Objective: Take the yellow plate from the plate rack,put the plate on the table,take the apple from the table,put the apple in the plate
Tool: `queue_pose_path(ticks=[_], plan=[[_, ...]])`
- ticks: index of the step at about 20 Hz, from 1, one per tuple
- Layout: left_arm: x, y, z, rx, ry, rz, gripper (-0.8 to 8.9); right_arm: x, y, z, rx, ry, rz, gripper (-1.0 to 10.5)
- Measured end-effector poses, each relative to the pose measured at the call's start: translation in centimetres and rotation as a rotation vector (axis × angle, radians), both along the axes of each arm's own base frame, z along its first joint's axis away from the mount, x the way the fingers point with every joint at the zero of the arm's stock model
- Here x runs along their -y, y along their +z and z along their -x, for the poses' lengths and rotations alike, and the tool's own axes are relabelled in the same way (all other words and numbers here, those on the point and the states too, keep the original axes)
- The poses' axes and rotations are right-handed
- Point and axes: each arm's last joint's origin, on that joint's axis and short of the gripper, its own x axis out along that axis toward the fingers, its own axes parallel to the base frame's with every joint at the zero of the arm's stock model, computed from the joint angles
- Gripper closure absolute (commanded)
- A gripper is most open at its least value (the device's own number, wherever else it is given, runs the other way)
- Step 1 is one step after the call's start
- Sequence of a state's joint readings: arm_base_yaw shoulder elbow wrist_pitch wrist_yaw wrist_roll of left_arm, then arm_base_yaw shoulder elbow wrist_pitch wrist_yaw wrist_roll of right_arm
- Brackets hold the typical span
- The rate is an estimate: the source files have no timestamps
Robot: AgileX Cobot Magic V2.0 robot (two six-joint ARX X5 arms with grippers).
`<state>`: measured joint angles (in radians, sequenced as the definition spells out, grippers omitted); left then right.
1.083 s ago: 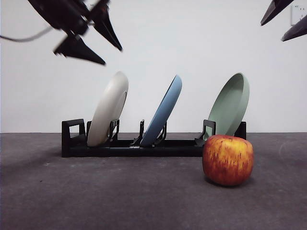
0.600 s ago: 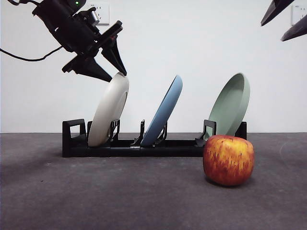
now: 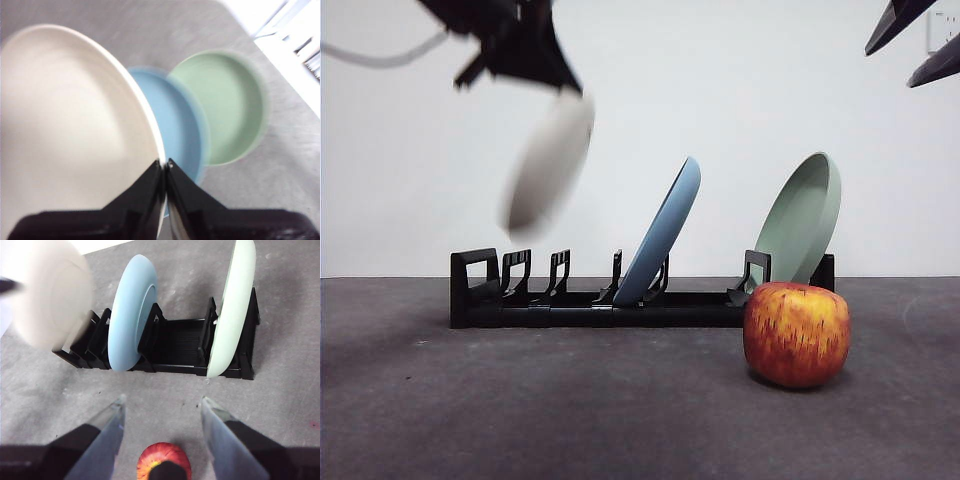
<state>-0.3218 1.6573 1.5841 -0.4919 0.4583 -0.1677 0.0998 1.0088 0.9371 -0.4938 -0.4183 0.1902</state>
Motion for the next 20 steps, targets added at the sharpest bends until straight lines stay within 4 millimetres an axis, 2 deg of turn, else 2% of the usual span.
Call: queue_pose_path(ticks=[3,7,11,16,20], plan=[[0.4,3.8,4.2,0.096,-0.065,-0.012,8.22,0.0,0.0,0.0,-0.001,-0.002,0.001,6.9],[1.2,5.9,9.8,0.106,-0.196,-0.093,8.22,0.0,-0.1,-0.1,-0.002,-0.001,0.004,7.0],[2.0,6.0,14.2,0.083,-0.221,-0.298,8.22,0.0,-0.1,-0.1,0.004,0.007,0.016,7.0],[4.4,4.7,17.3,0.032,-0.287,-0.507,8.22,0.0,-0.2,-0.2,0.003,0.008,0.019,7.0],[6.6,3.9,19.6,0.083,-0.333,-0.580,8.22,0.0,-0.2,-0.2,0.002,0.008,0.019,7.0]])
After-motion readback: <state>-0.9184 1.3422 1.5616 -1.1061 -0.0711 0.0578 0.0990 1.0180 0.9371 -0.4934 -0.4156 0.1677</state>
